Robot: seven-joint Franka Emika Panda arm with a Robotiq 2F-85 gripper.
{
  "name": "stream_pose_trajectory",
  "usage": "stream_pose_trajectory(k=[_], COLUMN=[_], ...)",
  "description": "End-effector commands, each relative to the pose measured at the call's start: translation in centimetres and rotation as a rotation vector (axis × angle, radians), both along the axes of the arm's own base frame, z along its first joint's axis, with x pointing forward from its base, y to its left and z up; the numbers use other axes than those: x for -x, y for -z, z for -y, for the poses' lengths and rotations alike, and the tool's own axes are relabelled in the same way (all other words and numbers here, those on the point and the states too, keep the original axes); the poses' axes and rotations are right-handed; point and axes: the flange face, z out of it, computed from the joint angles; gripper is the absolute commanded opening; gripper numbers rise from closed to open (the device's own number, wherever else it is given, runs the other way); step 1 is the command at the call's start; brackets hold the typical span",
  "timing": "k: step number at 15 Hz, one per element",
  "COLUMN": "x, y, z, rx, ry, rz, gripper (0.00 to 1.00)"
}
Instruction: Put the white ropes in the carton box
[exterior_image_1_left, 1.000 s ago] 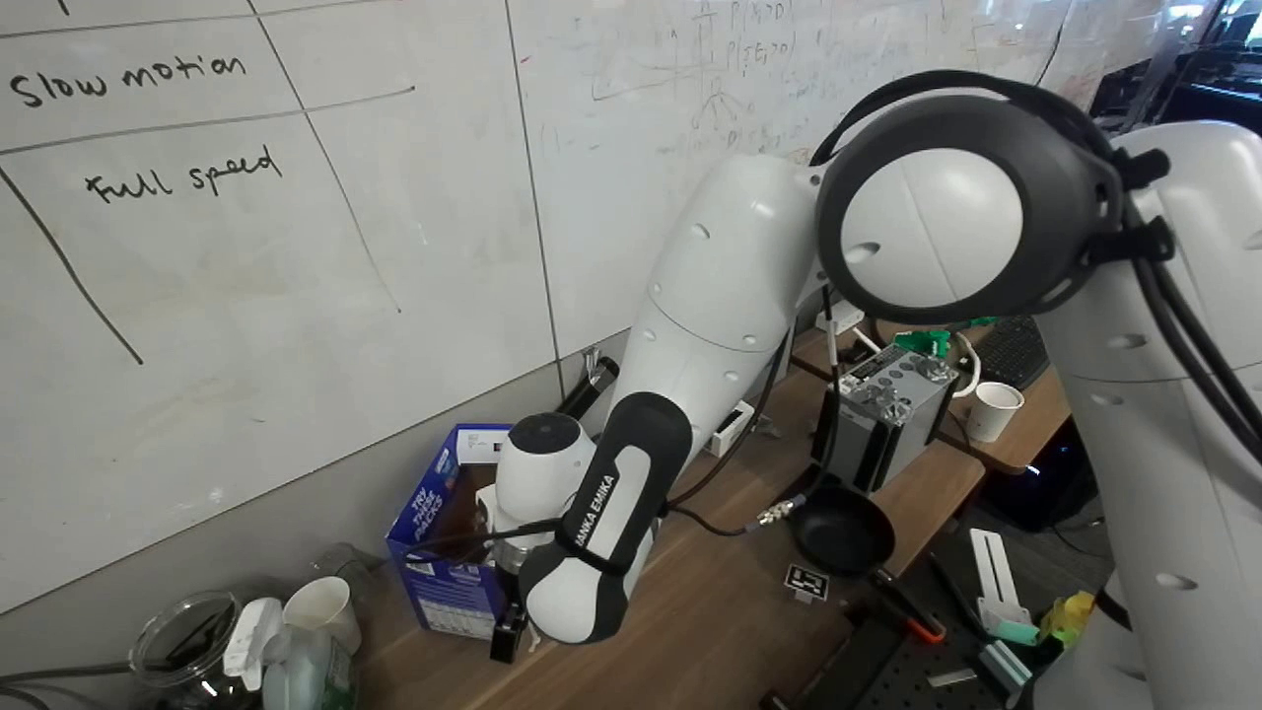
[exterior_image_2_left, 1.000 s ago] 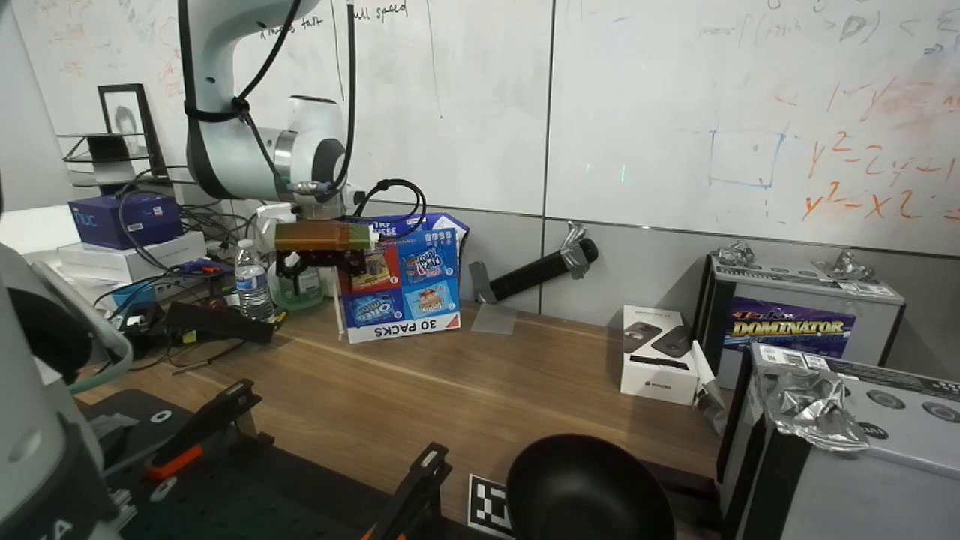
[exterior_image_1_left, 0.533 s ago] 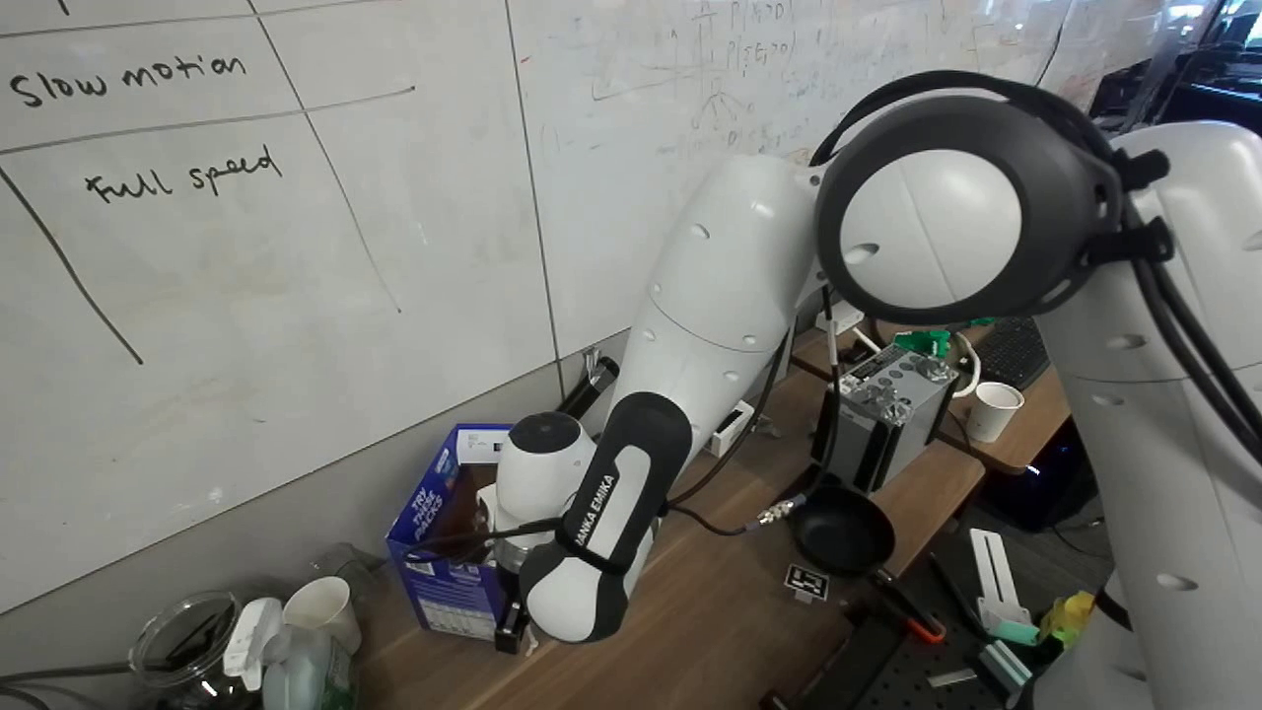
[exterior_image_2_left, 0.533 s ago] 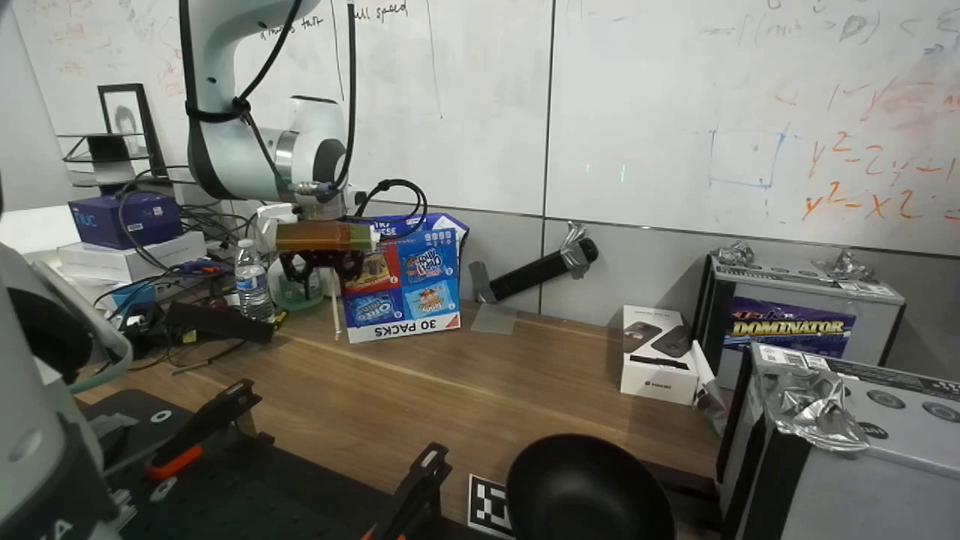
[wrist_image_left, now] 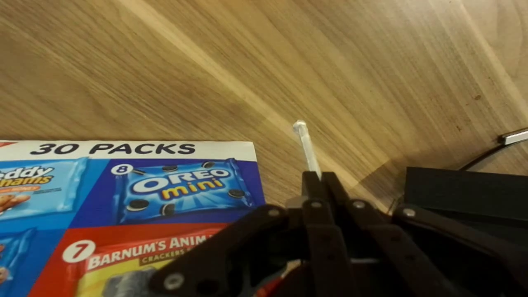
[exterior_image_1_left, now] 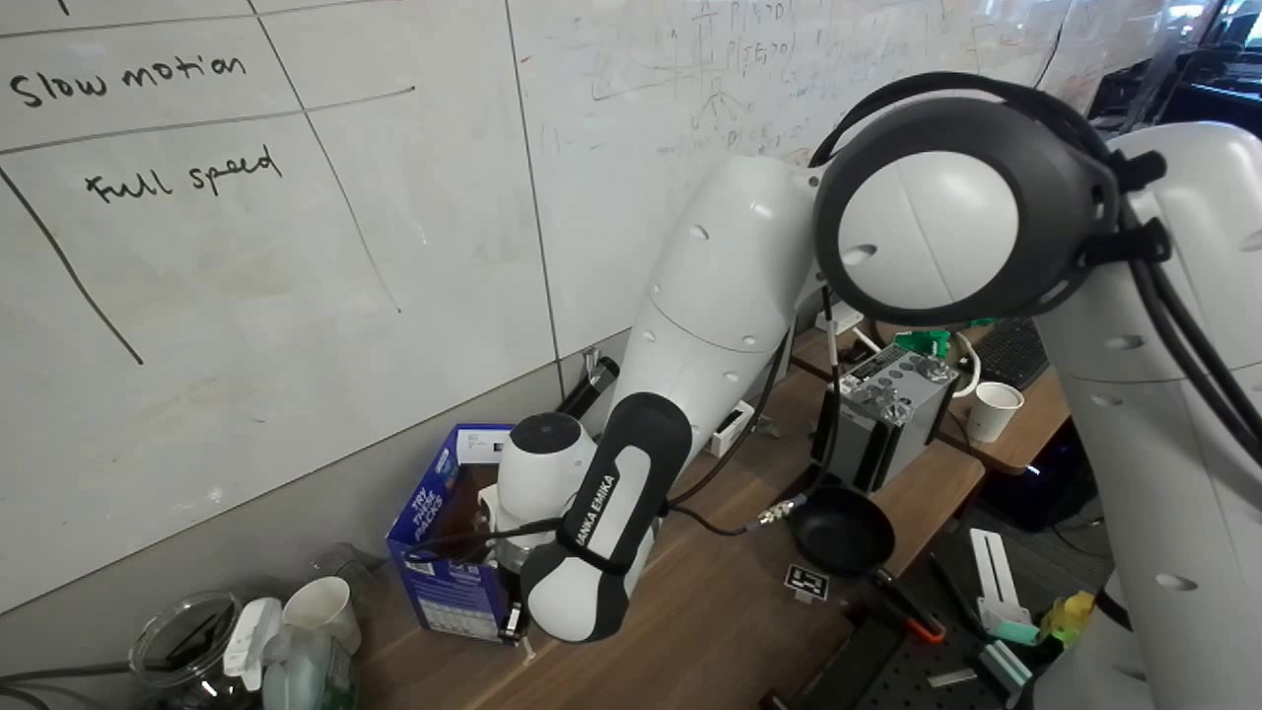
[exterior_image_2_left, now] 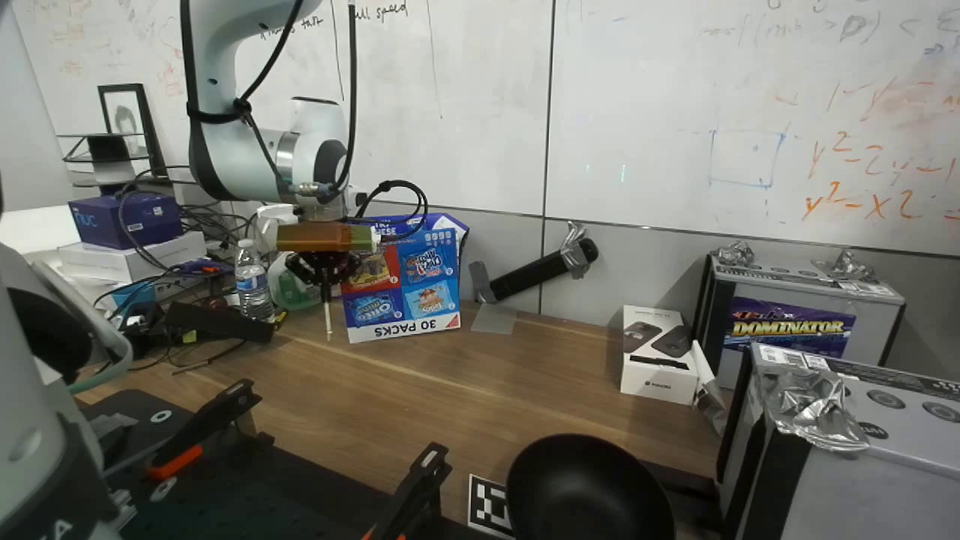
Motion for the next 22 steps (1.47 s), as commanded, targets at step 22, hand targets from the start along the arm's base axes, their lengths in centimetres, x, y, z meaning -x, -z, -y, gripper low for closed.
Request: stream_pose_trajectory(k=[22], x=[1.8], y=[-13.2], z=[-8.9], rx=[0.461], ry=[0.227], rz=[0.384], gripper=[0.03])
